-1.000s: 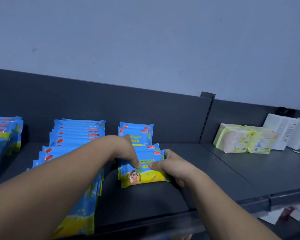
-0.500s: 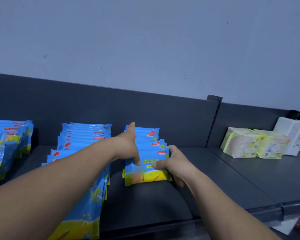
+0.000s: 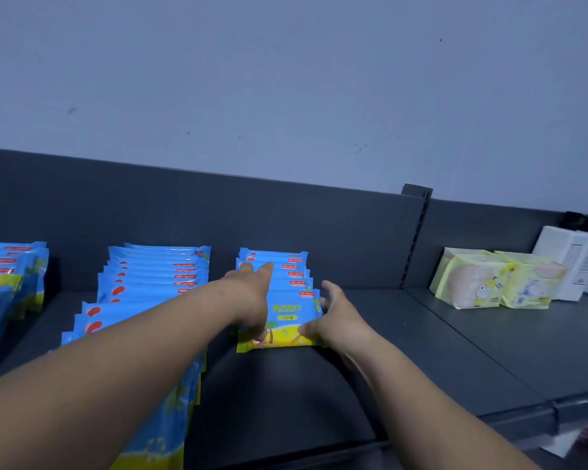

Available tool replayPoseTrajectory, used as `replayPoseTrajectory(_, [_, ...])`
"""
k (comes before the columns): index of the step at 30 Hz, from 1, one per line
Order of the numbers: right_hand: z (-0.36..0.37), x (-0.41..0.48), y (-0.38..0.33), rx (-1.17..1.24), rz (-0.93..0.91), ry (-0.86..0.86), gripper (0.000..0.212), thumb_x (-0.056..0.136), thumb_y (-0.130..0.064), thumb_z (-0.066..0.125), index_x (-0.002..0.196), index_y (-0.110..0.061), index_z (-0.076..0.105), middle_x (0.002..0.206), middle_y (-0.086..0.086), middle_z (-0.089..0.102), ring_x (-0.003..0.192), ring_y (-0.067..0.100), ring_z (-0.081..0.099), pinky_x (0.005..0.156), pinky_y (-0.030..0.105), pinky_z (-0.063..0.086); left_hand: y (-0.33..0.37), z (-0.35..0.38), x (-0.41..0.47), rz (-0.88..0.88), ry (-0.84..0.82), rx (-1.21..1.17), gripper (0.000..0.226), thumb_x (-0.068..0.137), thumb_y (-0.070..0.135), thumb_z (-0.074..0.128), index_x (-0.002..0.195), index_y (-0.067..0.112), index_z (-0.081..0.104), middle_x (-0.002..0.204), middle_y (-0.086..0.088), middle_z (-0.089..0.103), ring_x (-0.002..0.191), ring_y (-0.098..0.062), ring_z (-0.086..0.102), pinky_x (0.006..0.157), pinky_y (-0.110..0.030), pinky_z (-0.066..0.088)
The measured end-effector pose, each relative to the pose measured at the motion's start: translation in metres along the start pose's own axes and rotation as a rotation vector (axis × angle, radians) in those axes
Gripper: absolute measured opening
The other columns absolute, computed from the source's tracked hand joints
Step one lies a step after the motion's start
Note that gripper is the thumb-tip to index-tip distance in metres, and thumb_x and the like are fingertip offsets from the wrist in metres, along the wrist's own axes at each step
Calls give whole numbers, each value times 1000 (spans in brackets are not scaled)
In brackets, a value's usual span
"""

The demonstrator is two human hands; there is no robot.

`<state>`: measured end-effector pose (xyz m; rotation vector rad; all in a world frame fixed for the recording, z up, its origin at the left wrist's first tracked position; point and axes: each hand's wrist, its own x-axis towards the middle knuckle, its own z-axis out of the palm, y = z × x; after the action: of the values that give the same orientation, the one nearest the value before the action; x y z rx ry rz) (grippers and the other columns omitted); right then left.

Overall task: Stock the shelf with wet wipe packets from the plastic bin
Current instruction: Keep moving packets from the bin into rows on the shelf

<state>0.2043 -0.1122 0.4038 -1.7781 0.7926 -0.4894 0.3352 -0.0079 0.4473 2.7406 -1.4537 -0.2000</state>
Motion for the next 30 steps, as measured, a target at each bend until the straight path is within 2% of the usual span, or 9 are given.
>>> replayPoseTrajectory(2, [0,-1,-1,-7,2,1,103,75,12,68,153,-20,9,135,-3,53,110,15,60,76,21,52,0,2,1,2,9,23,124,69,35,82,152,22,-9,153,-8,18,134,-31,33,105,-41,41])
replayPoseTrajectory(7, [-1,-3,0,-22,4,9,103,76,11,69,153,-21,10,135,-2,52,110,16,60,83,26,53,2,4,0,3,24,77,123,69,40,82,152,20,-7,154,-8,16,141,-31,20,112,-43,33])
replayPoseTrajectory(12, [-4,-6,2,-30,1,28,100,77,7,70,153,-21,11,122,-5,53,98,8,60,77,24,53,8,9,-6,21,87,152,120,70,43,79,152,21,-5,156,-9,14,144,-29,16,115,-42,25])
replayPoseTrajectory(13, [-6,-9,2,-48,-5,42,100,77,5,71,153,-21,12,127,-4,50,100,7,58,78,23,51,9,10,-7,25,104,169,118,70,44,78,152,22,-4,155,-9,16,144,-29,16,115,-42,25])
replayPoseTrajectory(16, [-14,-24,2,-110,-35,85,98,78,-1,73,153,-22,13,150,2,36,127,12,44,85,21,42,16,11,-11,45,157,173,115,69,46,75,152,22,0,153,-9,18,143,-29,17,115,-41,24])
replayPoseTrajectory(18, [-23,-38,3,-163,-72,108,95,79,-5,74,153,-20,15,154,4,32,137,13,37,89,18,36,25,10,-17,82,186,138,113,70,50,74,152,22,2,154,-9,19,143,-28,19,115,-39,23])
replayPoseTrajectory(21, [-43,-62,8,-350,-147,197,84,84,-17,71,151,-21,21,154,1,31,138,13,35,99,18,32,44,8,-30,166,227,75,108,72,52,72,152,21,7,155,-7,20,143,-26,20,114,-37,24])
replayPoseTrajectory(25, [-78,-100,20,-690,-225,302,74,89,-30,65,150,-17,25,155,0,28,141,17,28,113,28,25,76,14,-49,276,302,39,108,69,56,74,151,18,15,149,-6,30,140,-25,25,113,-36,27])
replayPoseTrajectory(30, [-124,-158,47,-925,-221,382,70,90,-34,61,148,-13,27,152,4,32,141,21,28,116,31,21,130,30,-82,393,352,71,105,72,59,70,152,17,16,155,-7,25,145,-26,16,117,-36,20])
